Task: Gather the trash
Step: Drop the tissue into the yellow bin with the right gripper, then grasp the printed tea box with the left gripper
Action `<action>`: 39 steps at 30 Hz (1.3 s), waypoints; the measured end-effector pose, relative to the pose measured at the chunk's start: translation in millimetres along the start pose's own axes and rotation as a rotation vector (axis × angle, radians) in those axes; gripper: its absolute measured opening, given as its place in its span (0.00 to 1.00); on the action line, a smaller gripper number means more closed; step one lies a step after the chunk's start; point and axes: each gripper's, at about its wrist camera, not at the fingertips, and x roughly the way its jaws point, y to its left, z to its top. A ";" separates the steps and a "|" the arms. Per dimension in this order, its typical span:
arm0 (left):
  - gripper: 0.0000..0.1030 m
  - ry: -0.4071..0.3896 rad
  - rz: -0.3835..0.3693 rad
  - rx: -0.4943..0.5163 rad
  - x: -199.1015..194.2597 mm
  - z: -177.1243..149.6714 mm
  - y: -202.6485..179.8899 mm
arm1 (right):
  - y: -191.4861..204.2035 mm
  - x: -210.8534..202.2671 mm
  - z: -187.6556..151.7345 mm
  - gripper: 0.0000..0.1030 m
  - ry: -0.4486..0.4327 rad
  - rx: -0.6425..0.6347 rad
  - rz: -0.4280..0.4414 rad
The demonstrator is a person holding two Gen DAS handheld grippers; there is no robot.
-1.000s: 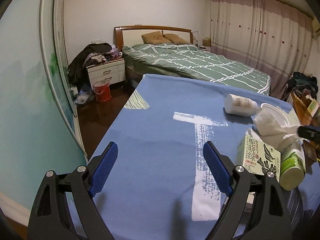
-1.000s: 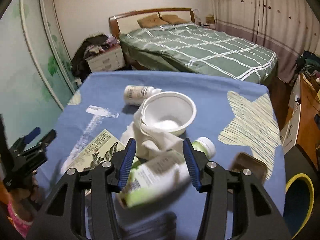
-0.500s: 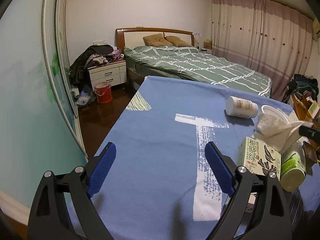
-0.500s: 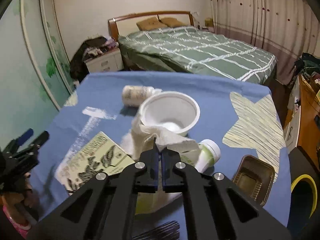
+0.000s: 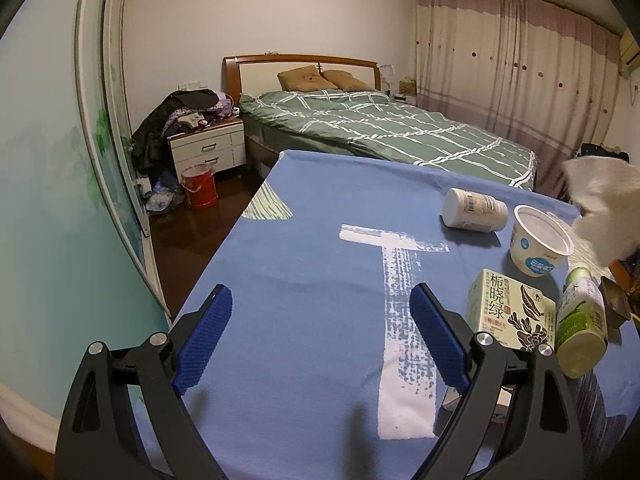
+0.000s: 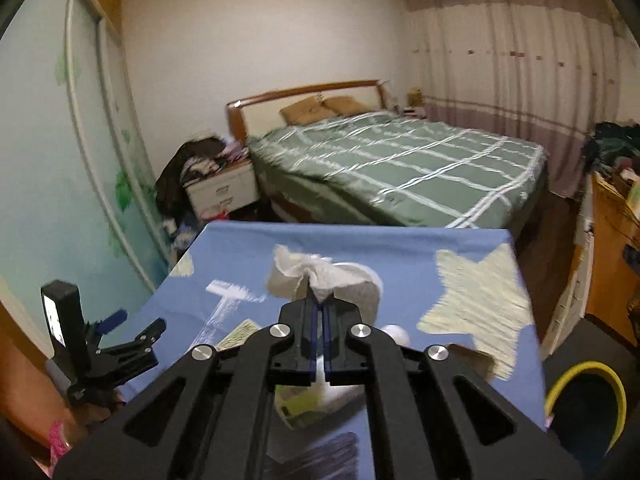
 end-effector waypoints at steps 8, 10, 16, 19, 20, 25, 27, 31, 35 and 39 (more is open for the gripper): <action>0.87 0.027 -0.047 0.023 2.9 -2.0 -8.2 | -76.6 -49.7 -11.4 0.02 -0.010 0.116 -0.289; 0.87 0.029 -0.054 0.034 3.1 -2.6 -11.4 | -102.8 -55.1 -20.6 0.02 0.020 0.154 -0.387; 0.87 0.054 -0.069 0.045 7.7 -2.8 -14.5 | -183.0 -57.0 -55.7 0.02 0.135 0.317 -0.571; 0.87 0.066 -0.069 0.043 10.4 -2.8 -14.1 | -222.8 -48.2 -77.6 0.02 0.213 0.417 -0.620; 0.87 0.068 -0.070 0.044 10.9 -2.7 -14.4 | -229.9 -48.8 -82.7 0.02 0.224 0.430 -0.626; 0.87 0.083 -0.081 0.060 14.8 -3.0 -18.5 | -249.7 -44.2 -106.6 0.11 0.295 0.485 -0.651; 0.87 0.087 -0.091 0.070 15.2 -3.4 -21.5 | -251.9 -45.8 -111.4 0.19 0.303 0.481 -0.666; 0.87 0.084 -0.104 0.101 14.4 -4.2 -29.7 | -257.4 -48.9 -120.7 0.22 0.301 0.492 -0.668; 0.87 0.049 -0.179 0.119 6.6 -4.9 -33.9 | -259.6 -47.7 -121.8 0.30 0.286 0.493 -0.634; 0.87 -0.063 -0.314 0.206 -18.7 -7.9 -49.3 | -264.6 -41.5 -119.5 0.30 0.273 0.468 -0.573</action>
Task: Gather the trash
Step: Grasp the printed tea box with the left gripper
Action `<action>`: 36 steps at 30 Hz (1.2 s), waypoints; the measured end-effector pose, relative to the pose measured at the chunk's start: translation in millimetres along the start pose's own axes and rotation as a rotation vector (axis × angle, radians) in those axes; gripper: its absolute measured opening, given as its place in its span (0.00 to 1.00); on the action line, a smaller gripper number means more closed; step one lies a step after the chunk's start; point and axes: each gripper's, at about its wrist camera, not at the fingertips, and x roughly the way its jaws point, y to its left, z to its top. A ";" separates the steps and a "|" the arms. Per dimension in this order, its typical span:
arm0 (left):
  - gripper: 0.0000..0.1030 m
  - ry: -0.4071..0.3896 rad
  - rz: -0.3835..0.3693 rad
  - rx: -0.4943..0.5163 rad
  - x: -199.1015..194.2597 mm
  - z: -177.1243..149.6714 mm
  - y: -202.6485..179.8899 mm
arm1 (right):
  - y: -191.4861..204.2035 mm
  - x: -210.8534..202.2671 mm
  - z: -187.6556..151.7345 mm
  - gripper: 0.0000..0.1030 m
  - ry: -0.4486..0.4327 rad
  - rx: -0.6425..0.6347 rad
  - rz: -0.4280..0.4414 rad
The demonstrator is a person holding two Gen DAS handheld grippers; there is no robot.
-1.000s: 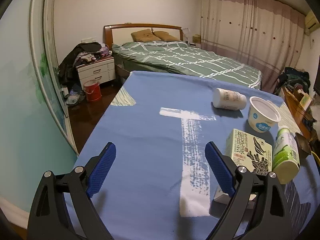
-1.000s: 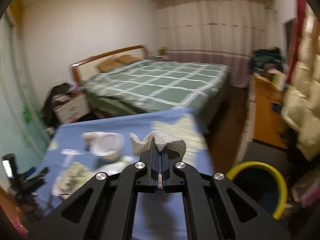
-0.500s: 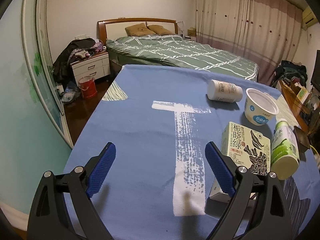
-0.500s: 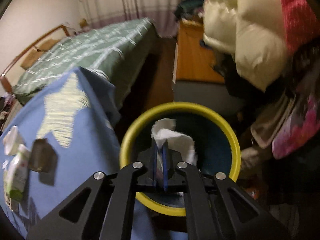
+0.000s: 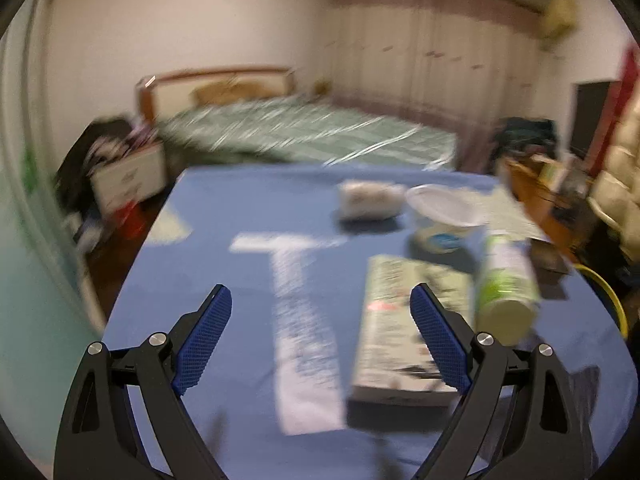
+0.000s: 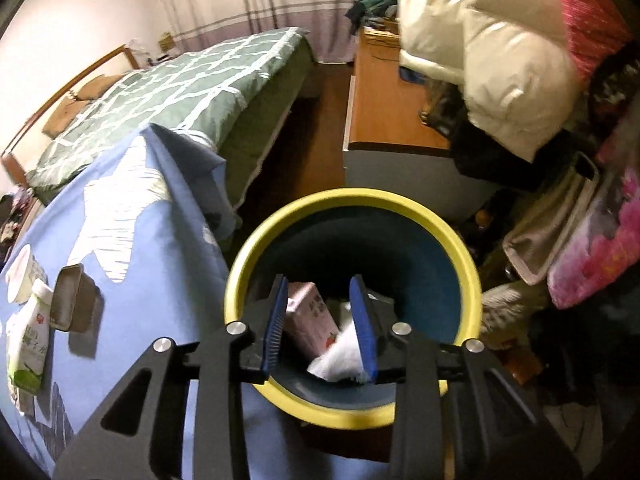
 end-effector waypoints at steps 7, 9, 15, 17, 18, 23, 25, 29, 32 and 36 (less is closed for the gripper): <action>0.87 0.086 -0.101 0.124 16.6 0.5 -49.5 | -10.0 10.8 4.7 0.31 0.023 -0.008 0.094; 0.87 0.122 -0.092 0.133 25.1 1.2 -56.3 | -12.4 14.1 6.2 0.31 0.035 -0.015 0.111; 0.87 0.208 -0.033 0.189 45.4 -2.6 -70.6 | -18.8 23.3 14.7 0.31 0.034 -0.011 0.160; 0.87 0.233 -0.025 0.196 50.8 -5.0 -69.3 | -18.6 26.0 15.8 0.31 0.036 -0.011 0.173; 0.87 0.248 -0.022 0.198 53.8 -6.0 -69.0 | -17.4 27.0 16.4 0.31 0.038 -0.014 0.183; 0.87 0.293 -0.036 0.215 64.6 -7.9 -70.5 | -14.0 24.4 16.7 0.31 0.036 -0.020 0.200; 0.81 0.310 -0.037 0.203 70.2 -7.2 -67.8 | -13.8 20.3 15.8 0.31 0.028 -0.018 0.202; 0.70 0.329 -0.063 0.159 77.4 -5.0 -56.5 | -13.5 4.0 9.6 0.31 -0.003 -0.008 0.207; 0.69 0.326 -0.067 0.153 76.8 -5.4 -54.3 | -14.5 -9.8 4.2 0.31 -0.024 -0.006 0.209; 0.69 0.314 -0.044 0.133 63.4 -6.7 -52.8 | -18.7 -30.6 -2.9 0.31 -0.055 -0.009 0.208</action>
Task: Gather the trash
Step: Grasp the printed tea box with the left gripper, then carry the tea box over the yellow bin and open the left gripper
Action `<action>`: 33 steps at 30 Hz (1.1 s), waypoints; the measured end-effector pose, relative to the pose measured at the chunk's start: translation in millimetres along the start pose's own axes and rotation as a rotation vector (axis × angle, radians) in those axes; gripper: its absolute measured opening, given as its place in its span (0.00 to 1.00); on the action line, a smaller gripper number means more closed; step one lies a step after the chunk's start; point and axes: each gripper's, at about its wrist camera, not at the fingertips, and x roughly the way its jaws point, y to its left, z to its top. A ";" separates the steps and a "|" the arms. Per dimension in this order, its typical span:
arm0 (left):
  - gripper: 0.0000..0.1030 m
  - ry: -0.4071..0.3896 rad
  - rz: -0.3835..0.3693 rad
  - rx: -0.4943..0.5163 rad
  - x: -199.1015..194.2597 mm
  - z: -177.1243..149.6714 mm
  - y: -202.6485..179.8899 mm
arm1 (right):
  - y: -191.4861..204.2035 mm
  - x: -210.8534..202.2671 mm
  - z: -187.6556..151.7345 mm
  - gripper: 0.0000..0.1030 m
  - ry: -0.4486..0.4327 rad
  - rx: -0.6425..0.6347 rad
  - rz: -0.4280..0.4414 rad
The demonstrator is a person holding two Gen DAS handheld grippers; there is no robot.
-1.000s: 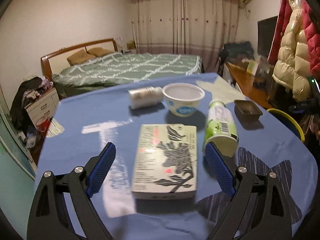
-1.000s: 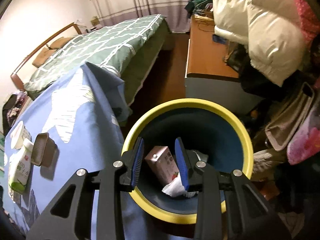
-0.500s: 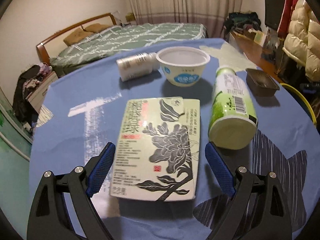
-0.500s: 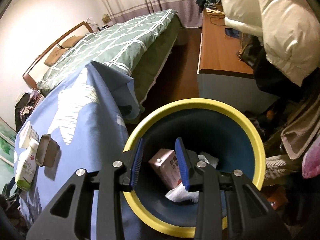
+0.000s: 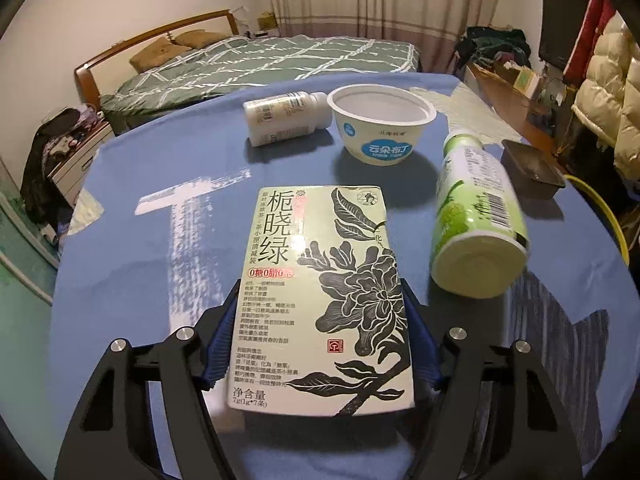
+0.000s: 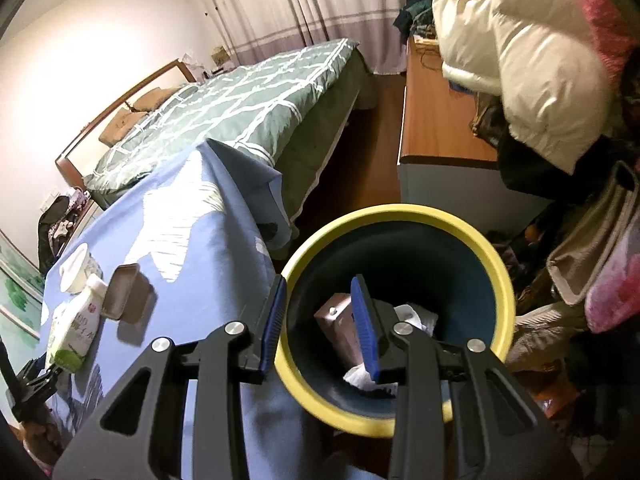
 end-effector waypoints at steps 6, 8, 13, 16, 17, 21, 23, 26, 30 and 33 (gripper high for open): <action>0.69 -0.063 0.052 -0.046 -54.9 -13.7 -5.0 | 4.1 -28.0 -6.3 0.31 -0.034 -0.034 0.009; 0.69 -0.083 0.047 -0.050 -73.2 -17.3 -12.9 | 7.0 -37.4 -7.8 0.31 -0.050 -0.060 0.017; 0.69 -0.125 -0.009 -0.021 -111.2 -20.2 -55.1 | 1.5 -51.8 -16.6 0.31 -0.056 -0.096 0.024; 0.69 -0.134 -0.062 0.007 -120.3 -18.0 -88.0 | -10.0 -58.0 -26.6 0.31 -0.044 -0.092 0.027; 0.69 -0.136 -0.078 0.018 -121.2 -16.7 -99.5 | -15.7 -59.7 -30.8 0.31 -0.037 -0.087 0.028; 0.69 -0.128 -0.144 0.057 -115.8 -7.7 -147.6 | -35.2 -67.8 -41.5 0.31 -0.037 -0.071 0.022; 0.69 -0.122 -0.178 0.071 -112.7 -3.0 -169.6 | -42.8 -71.7 -44.7 0.31 -0.046 -0.070 0.010; 0.69 -0.107 -0.233 0.104 -106.1 5.8 -212.7 | -53.2 -77.0 -49.9 0.31 -0.055 -0.066 0.014; 0.69 -0.072 -0.286 0.162 -90.3 16.7 -270.0 | -67.1 -82.6 -54.3 0.31 -0.073 -0.060 0.006; 0.69 -0.049 -0.301 0.196 -73.7 25.7 -308.7 | -77.6 -86.3 -56.2 0.31 -0.084 -0.050 0.006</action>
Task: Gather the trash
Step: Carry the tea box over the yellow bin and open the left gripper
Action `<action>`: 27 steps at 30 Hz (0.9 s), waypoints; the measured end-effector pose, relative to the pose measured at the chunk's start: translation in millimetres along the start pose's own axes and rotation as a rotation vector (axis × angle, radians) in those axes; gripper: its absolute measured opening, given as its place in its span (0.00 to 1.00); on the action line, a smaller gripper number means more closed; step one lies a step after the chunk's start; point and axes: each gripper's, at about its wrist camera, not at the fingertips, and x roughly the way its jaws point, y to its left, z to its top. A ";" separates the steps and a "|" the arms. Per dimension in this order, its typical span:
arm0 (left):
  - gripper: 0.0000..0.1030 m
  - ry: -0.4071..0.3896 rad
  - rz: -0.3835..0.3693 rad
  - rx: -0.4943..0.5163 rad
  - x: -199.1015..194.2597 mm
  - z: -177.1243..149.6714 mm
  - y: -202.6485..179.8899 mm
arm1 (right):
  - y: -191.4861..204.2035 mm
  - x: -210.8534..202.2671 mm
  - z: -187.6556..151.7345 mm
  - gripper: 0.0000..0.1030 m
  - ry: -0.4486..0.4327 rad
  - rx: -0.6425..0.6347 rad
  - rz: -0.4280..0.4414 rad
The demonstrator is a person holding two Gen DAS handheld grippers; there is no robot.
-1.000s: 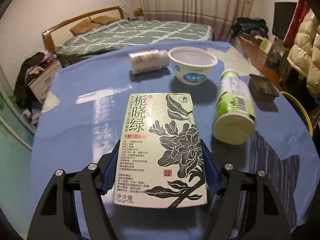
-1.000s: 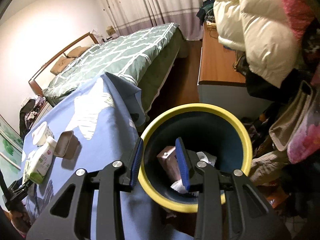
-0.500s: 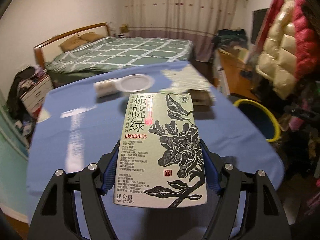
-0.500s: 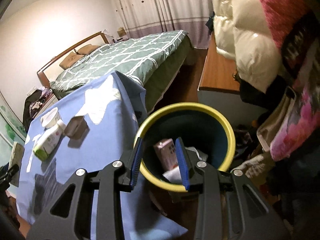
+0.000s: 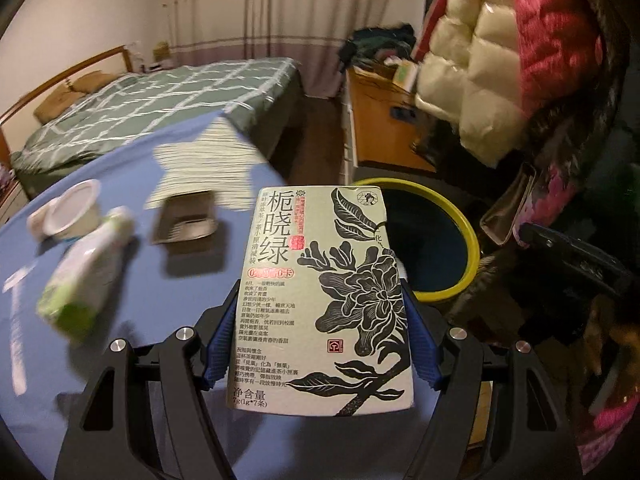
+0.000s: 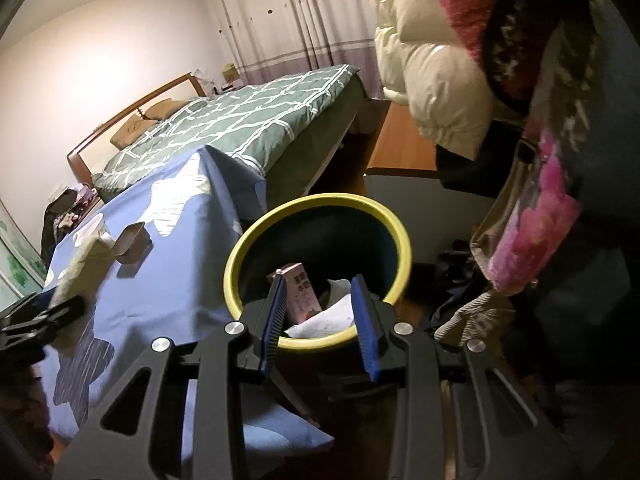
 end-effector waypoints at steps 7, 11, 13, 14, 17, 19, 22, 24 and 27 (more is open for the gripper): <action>0.69 0.047 0.005 0.032 58.7 29.1 -45.7 | -17.3 -7.4 -2.5 0.32 -0.020 0.018 -0.003; 0.69 0.067 0.000 0.046 85.0 45.1 -66.6 | -24.2 -9.4 -3.2 0.32 -0.025 0.023 -0.011; 0.69 0.077 -0.006 0.047 97.8 51.3 -74.8 | -27.0 -9.4 -3.6 0.32 -0.024 0.024 -0.015; 0.69 0.078 -0.007 0.046 102.8 54.0 -77.7 | -29.2 -9.2 -4.3 0.32 -0.024 0.028 -0.017; 0.70 0.089 -0.007 0.043 121.3 62.8 -86.8 | -32.2 -8.1 -3.4 0.36 -0.023 0.035 -0.027; 0.80 0.082 0.007 0.030 127.7 66.5 -87.8 | -32.7 -8.7 -4.0 0.37 -0.025 0.035 -0.034; 0.81 0.048 0.025 0.013 120.2 69.8 -81.4 | -32.0 -10.2 -4.1 0.38 -0.027 0.030 -0.034; 0.82 0.024 0.025 -0.008 104.5 69.6 -70.6 | -31.0 -9.9 -4.2 0.38 -0.028 0.030 -0.032; 0.84 -0.031 0.049 -0.045 73.1 66.2 -48.8 | -24.9 -8.8 -5.5 0.38 -0.024 0.022 -0.024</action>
